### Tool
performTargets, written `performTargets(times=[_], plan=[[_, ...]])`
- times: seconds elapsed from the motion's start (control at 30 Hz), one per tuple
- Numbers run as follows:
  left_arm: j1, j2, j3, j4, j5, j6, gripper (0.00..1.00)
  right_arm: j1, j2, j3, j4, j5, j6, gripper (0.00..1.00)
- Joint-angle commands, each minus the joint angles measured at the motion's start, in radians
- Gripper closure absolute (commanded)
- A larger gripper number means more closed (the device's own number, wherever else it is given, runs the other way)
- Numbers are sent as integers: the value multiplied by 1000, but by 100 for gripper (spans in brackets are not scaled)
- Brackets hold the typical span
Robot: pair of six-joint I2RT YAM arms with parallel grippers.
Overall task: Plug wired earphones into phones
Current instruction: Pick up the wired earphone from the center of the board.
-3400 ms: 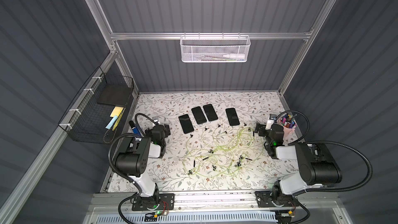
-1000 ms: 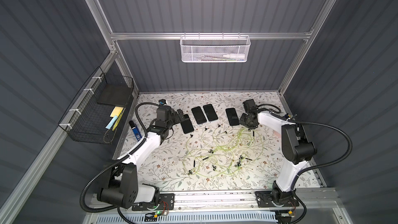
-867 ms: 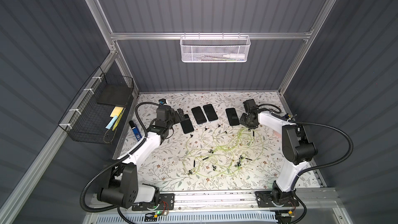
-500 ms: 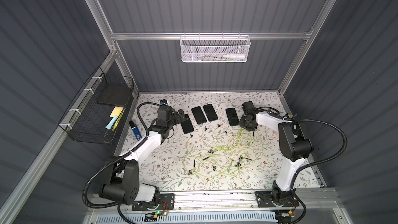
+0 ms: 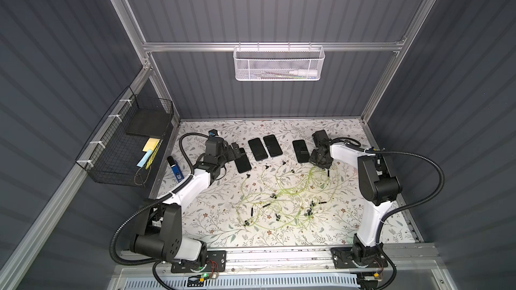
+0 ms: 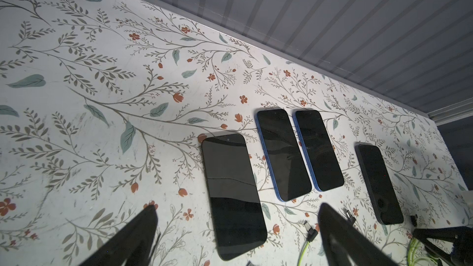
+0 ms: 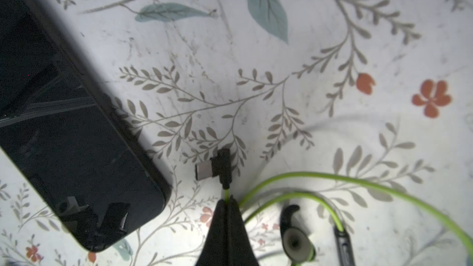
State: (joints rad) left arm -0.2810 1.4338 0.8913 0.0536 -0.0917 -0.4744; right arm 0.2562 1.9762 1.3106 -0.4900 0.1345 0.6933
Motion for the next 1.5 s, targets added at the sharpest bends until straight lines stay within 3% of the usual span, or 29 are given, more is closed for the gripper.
performTargets(times=[0.0,0.1,0.23,0.33,0.43,0.6,0.67,0.77,0.87,0.97,1.23,1.47], plan=[[-3,10,35,2,20,14,2,6,15,30,-51,2,-64,100],[-3,20,50,2,47,-27,2,13,-5,56,-88,-28,-151,100],[-3,68,90,5,168,-188,3,38,-80,20,-83,-96,-298,100],[-7,121,57,170,343,-371,5,45,-161,-60,-20,-210,-374,100],[-37,170,17,343,428,-514,8,52,-255,-159,96,-333,-414,100],[-146,236,60,351,510,-510,14,78,-350,-262,217,-535,-422,100],[-179,277,65,389,578,-531,20,99,-371,-284,253,-583,-411,100],[-213,308,43,464,623,-566,33,134,-378,-276,225,-555,-399,100],[-245,318,51,449,639,-551,40,187,-385,-253,172,-400,-392,100],[-268,330,54,433,644,-554,47,232,-408,-266,187,-325,-377,100],[-294,364,65,464,656,-617,58,328,-429,-277,203,-153,-401,100],[-309,384,75,481,650,-656,62,386,-408,-271,223,-102,-453,100]])
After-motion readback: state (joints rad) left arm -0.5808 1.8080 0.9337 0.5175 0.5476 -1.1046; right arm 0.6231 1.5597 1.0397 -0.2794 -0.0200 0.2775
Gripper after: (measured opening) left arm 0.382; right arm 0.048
